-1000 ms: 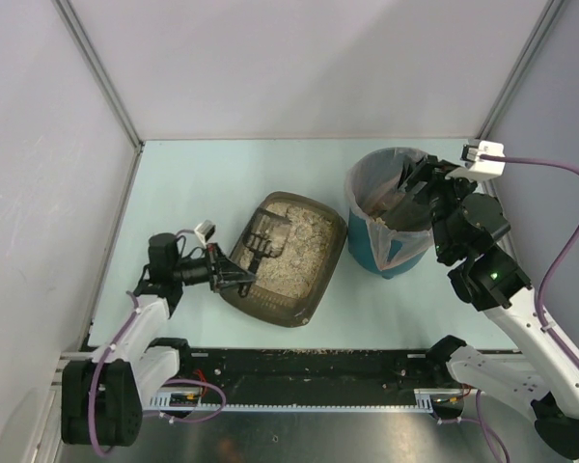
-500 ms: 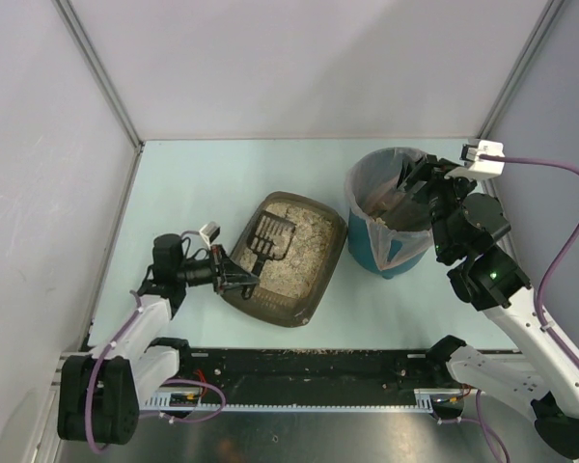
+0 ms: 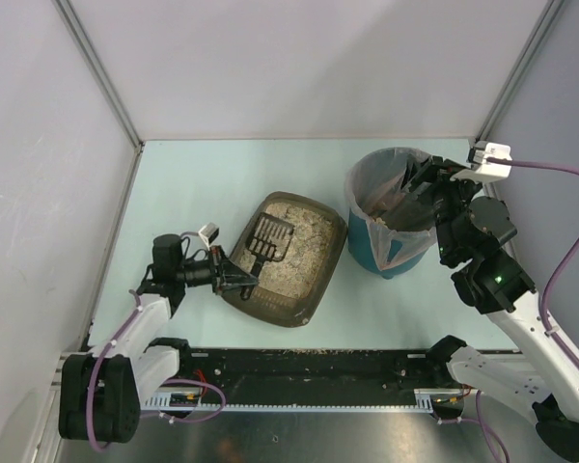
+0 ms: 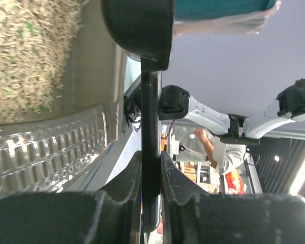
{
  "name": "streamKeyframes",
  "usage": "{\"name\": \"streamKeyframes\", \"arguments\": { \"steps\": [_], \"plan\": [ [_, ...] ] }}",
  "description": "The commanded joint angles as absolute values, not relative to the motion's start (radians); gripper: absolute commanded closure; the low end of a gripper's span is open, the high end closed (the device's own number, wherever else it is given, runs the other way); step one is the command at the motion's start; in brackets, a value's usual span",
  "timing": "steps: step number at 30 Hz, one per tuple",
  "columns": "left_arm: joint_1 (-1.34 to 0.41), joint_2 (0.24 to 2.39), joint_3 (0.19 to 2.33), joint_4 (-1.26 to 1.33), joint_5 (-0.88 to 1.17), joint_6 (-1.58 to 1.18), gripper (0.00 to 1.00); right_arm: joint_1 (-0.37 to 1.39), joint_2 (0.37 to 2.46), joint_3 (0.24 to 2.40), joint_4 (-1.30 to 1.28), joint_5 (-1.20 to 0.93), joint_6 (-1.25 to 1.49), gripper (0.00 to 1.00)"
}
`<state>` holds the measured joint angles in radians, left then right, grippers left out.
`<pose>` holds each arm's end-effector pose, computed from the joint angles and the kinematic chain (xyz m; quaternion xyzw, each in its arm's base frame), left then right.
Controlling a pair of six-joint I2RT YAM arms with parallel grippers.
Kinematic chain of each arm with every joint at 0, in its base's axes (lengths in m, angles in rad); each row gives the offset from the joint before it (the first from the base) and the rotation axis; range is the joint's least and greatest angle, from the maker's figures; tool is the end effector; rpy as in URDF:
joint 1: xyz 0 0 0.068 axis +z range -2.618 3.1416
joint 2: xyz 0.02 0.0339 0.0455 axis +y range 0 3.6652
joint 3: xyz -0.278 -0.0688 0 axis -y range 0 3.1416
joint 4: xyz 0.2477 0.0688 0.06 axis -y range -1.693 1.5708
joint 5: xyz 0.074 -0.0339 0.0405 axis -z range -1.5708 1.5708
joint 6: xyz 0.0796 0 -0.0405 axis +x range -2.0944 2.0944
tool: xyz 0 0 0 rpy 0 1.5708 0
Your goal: Clean the litter box
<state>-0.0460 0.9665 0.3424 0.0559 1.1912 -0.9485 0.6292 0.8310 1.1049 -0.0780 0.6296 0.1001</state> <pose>0.1818 -0.0824 0.1905 -0.0740 0.7709 -0.6222 0.1150 0.1816 0.0742 0.4705 0.0732 0.6450 0.0785 0.7566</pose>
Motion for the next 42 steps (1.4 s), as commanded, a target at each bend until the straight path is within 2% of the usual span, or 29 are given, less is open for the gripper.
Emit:
{"name": "streamKeyframes", "arguments": {
  "steps": [1,3,5,8,11,14,17,20,23,27,30,33,42],
  "plan": [
    [-0.035,0.971,0.379,0.090,1.180,-0.940,1.00,0.634,0.825,1.108,-0.052,0.655,0.100,0.24],
    [-0.084,0.991,0.414,0.060,1.218,-0.911,1.00,0.634,0.825,1.108,-0.046,0.650,0.092,0.24],
    [-0.028,0.974,0.410,0.051,1.212,-0.903,1.00,0.635,0.824,1.108,-0.041,0.646,0.084,0.24],
    [-0.067,0.982,0.403,0.071,1.201,-0.927,1.00,0.634,0.819,1.106,-0.048,0.647,0.077,0.24],
    [-0.022,0.951,0.391,0.064,1.192,-0.926,1.00,0.632,0.815,1.106,-0.058,0.650,0.075,0.24],
    [-0.100,0.956,0.377,0.066,1.196,-0.942,1.00,0.635,0.815,1.106,-0.075,0.653,0.098,0.23],
    [-0.049,0.919,0.361,0.048,1.162,-0.936,1.00,0.634,0.818,1.106,-0.086,0.643,0.121,0.24],
    [-0.150,0.923,0.351,0.062,1.173,-0.956,1.00,0.635,0.816,1.108,-0.098,0.640,0.138,0.24],
    [-0.089,0.919,0.348,0.035,1.149,-0.925,1.00,0.635,0.808,1.106,-0.104,0.646,0.143,0.25],
    [-0.123,0.948,0.382,0.035,1.190,-0.904,1.00,0.635,0.802,1.106,-0.110,0.660,0.140,0.25],
    [-0.022,0.924,0.385,0.011,1.158,-0.906,1.00,0.637,0.798,1.106,-0.101,0.663,0.133,0.25],
    [-0.104,0.965,0.406,0.011,1.193,-0.893,1.00,0.637,0.804,1.106,-0.091,0.667,0.130,0.25],
    [-0.123,0.928,0.387,0.011,1.082,-0.983,1.00,0.637,0.805,1.106,-0.097,0.647,0.144,0.25]
  ]
}}
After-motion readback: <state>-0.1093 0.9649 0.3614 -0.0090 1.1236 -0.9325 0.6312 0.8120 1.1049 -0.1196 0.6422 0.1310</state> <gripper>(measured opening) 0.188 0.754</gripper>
